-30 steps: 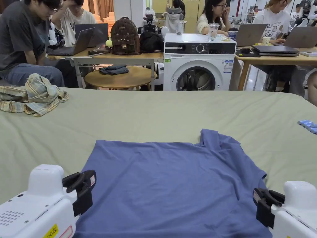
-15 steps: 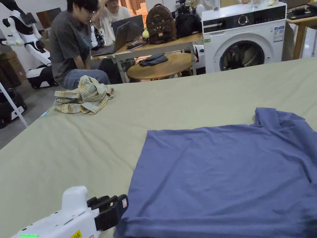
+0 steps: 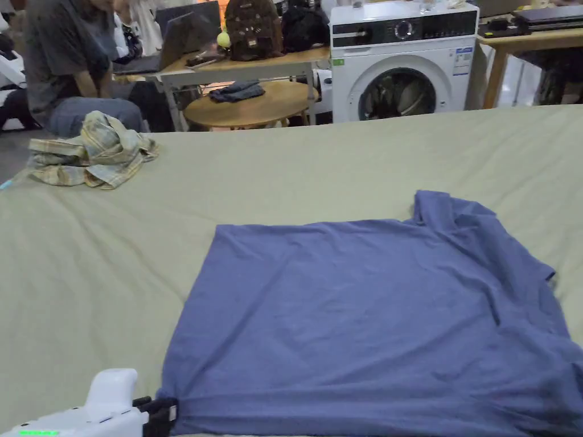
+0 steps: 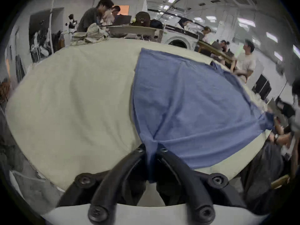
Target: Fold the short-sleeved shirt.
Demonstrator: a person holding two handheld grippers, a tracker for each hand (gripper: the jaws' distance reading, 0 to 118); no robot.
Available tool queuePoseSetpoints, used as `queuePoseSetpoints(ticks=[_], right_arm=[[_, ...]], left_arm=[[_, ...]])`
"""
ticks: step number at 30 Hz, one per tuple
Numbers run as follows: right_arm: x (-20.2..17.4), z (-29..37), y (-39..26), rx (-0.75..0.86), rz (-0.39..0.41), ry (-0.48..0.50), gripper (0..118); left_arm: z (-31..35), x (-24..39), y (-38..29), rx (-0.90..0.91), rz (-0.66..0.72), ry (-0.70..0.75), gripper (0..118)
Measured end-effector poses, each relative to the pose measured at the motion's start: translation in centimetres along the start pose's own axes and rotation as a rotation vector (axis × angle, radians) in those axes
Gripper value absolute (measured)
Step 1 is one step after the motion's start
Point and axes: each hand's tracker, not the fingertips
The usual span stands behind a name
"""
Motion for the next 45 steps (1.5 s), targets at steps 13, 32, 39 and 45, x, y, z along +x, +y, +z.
queuePoseSetpoints(ticks=[13,32,39,45], right_arm=[[6.8,-2.7,-4.9,-0.246,-0.256,-0.001,67],[7.2,-10.4,2.7,-0.171,-0.224,0.071,2],[6.2,-21.6,8.8,-0.186,-0.162,-0.012,2],[5.4,-26.5,8.2,-0.224,-0.124,-0.098,30]], left_arm=[[-0.3,0.6,-0.2,-0.026,-0.027,0.024,3],[1.2,-0.6,9.3,0.209,0.122,-0.075,3],[-6.6,-1.5,18.8,0.161,0.155,-0.047,3],[-11.2,-0.6,20.7,0.101,0.151,-0.008,18]])
